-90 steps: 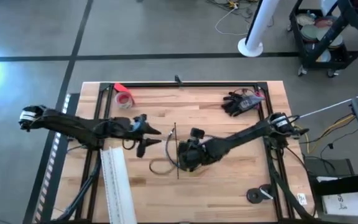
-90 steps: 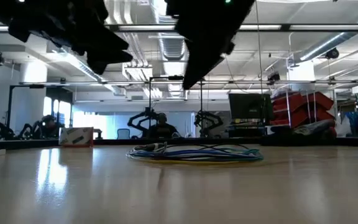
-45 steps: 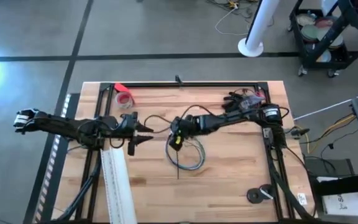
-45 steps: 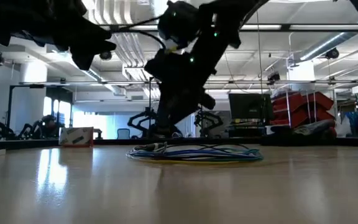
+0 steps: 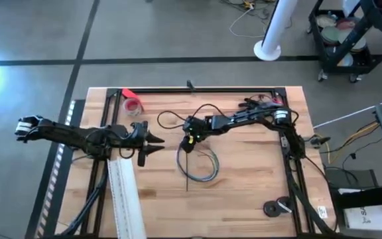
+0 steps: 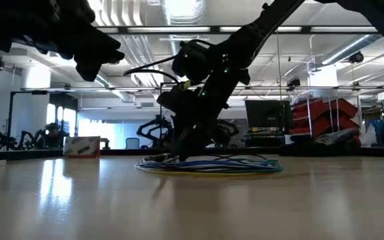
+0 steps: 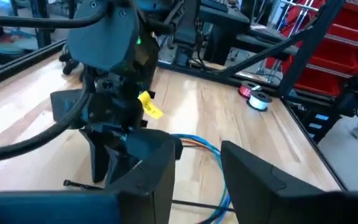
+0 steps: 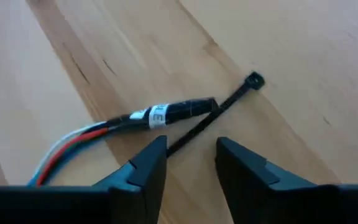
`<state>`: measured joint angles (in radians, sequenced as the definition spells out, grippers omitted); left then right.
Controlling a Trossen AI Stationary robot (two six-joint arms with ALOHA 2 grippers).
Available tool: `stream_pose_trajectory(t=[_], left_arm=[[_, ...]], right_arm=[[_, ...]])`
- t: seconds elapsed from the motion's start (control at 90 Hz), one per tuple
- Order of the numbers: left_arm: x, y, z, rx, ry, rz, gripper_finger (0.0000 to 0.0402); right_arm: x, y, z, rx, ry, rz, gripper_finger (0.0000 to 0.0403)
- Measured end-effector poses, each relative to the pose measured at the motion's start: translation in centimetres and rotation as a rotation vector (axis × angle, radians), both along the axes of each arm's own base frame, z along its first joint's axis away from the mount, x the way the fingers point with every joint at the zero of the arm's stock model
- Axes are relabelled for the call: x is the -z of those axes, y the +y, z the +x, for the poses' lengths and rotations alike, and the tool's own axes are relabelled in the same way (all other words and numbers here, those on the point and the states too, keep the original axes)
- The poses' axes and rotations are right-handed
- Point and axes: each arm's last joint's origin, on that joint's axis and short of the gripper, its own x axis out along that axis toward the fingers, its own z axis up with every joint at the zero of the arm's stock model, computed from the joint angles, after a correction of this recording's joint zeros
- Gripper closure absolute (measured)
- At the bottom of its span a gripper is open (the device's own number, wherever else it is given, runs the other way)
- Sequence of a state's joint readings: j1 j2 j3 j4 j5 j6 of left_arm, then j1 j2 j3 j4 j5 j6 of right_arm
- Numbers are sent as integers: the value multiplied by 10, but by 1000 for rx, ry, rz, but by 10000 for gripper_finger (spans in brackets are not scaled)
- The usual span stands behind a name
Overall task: Ziptie cables
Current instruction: Put a zip tie on the cables
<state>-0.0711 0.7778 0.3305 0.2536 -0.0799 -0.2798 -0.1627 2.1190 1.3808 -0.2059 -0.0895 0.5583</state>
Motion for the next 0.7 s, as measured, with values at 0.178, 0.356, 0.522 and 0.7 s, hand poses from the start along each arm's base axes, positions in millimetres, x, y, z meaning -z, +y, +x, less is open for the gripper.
stream_pose_trajectory(t=[0.178, 0.356, 0.522, 0.7], left_arm=[[3, 0, 2, -2, 18, -9, 287], [3, 0, 3, -3, 15, -16, 280], [3, 0, 3, -3, 15, -16, 275], [2, 0, 3, -1, 6, -7, 282]], right_arm=[[-1, 0, 1, -20, -20, 30, 292], [2, 2, 3, -36, -35, 52, 306], [7, 3, 6, -38, -56, 59, 337], [11, 5, 8, -54, -68, 44, 385]])
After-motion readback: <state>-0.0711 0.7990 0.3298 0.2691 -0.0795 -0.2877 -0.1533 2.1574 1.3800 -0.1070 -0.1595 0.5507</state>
